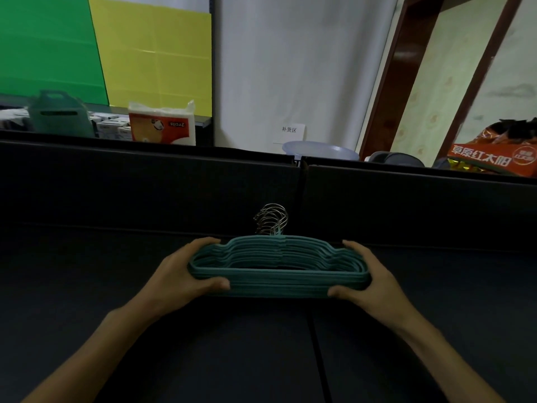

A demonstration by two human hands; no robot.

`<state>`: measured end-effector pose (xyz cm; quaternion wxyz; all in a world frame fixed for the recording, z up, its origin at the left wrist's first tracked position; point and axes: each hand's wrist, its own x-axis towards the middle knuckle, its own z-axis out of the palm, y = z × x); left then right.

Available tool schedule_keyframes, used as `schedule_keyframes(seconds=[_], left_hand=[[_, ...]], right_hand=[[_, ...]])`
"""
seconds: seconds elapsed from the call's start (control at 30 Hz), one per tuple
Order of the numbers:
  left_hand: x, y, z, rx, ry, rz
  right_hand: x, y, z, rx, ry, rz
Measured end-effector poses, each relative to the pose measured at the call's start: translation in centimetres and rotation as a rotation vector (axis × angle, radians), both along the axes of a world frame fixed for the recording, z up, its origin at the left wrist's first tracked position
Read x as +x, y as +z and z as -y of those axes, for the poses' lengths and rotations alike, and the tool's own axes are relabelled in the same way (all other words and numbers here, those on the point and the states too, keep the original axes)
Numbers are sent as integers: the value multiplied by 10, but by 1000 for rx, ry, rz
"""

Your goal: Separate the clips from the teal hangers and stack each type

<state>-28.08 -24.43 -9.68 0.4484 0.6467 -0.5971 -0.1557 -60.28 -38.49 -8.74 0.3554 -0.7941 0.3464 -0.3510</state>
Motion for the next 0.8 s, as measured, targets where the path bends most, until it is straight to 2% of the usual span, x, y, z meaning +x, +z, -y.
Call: schedule_keyframes(seconds=[0.1, 0.2, 0.23, 0.3, 0.37, 0.43, 0.53, 0.8], left_hand=[[12, 17, 1, 8, 15, 108], [15, 35, 7, 27, -63, 209], [15, 39, 12, 51, -101, 302], [14, 44, 24, 160, -202, 474], [13, 48, 37, 357, -249, 537], [13, 52, 50, 491, -249, 619], [11, 57, 61, 548, -247, 693], [15, 63, 64, 503, -280, 677]], right_hand=[[-1, 19, 6, -91, -11, -50], [6, 44, 13, -157, 72, -84], [10, 52, 16, -183, 127, -165], [20, 63, 26, -272, 225, -472], [32, 64, 37, -345, 281, -770], [43, 62, 46, -341, 288, -915], [52, 61, 52, -332, 279, -963], [51, 54, 63, -374, 296, -972]])
